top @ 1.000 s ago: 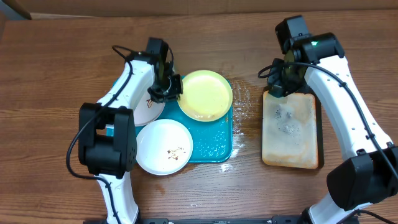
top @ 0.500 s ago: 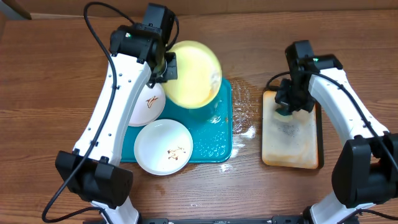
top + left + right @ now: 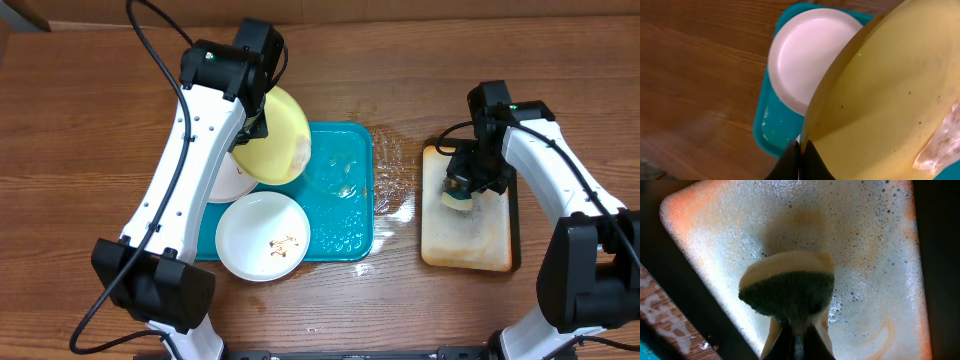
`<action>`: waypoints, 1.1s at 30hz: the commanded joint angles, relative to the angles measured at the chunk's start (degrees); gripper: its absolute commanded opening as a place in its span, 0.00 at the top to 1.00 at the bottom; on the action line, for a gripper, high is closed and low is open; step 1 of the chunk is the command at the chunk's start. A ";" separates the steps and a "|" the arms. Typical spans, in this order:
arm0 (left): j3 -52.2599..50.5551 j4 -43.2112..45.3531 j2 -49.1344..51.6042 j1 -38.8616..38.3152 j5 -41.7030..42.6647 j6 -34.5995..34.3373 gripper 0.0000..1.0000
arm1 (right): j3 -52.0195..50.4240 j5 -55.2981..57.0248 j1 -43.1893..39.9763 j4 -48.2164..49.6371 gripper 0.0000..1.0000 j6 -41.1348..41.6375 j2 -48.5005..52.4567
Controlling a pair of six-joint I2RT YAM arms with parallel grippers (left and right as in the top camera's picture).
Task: Clean dirty plates on tray and stack at the side
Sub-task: 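Lift the yellow plate with the left gripper and carry it left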
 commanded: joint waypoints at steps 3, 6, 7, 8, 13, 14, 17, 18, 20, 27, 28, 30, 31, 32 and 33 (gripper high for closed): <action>0.46 -3.58 2.25 -0.68 -11.04 -7.78 0.96 | -0.61 -0.46 -0.17 0.96 0.96 0.00 -0.42; 0.46 -5.14 2.47 -2.08 -14.97 -8.76 0.96 | -0.61 -0.44 -0.20 1.20 0.96 0.00 -0.42; 0.46 -5.62 2.47 -2.80 -16.68 -9.25 0.96 | -0.61 -0.46 -0.17 1.22 0.96 0.00 -0.42; 0.46 -6.08 2.49 -3.39 -17.86 -9.81 0.96 | -0.61 -0.46 -0.17 1.22 0.96 -0.02 -0.42; 0.46 -6.47 2.73 -7.43 -23.98 -10.69 0.96 | -0.61 -0.46 -0.17 1.29 0.96 -0.02 -0.42; 0.46 -6.34 2.97 -8.11 -25.20 -10.64 0.96 | -0.61 -0.44 -0.17 1.31 0.96 -0.02 -0.42; 0.46 -6.45 3.76 -9.42 -27.54 -10.64 0.96 | -0.61 -0.46 -0.20 1.31 0.96 -0.02 -0.42; 0.46 -6.75 4.20 -9.68 -28.41 -10.71 0.96 | -0.61 -0.46 -0.17 1.31 0.96 -0.02 -0.42; 0.46 -7.02 5.09 -9.94 -29.79 -10.93 0.96 | -0.61 -0.46 -0.20 1.29 0.96 -0.02 -0.42; 0.46 -5.49 7.76 -10.67 -33.99 -11.82 0.96 | -0.61 -0.48 -0.20 1.27 0.96 0.00 -0.42; 0.46 -4.85 7.85 -10.99 -34.40 -11.74 0.96 | -0.61 -0.48 -0.20 1.27 0.96 0.00 -0.42; 0.46 -3.45 7.91 -12.04 -36.09 -11.45 0.96 | -0.61 -0.48 -0.20 1.27 0.96 0.00 -0.42; 0.46 -2.67 7.91 -12.94 -37.70 -10.45 0.96 | -0.61 -0.48 -0.20 1.27 0.96 0.00 -0.42; 0.46 -2.03 7.91 -13.77 -38.97 -9.22 0.96 | -0.61 -0.48 -0.20 1.29 0.96 0.00 -0.42; 0.46 -1.51 7.91 -14.80 -40.33 -8.70 0.96 | -0.61 -0.50 -0.20 1.29 0.96 0.00 -0.42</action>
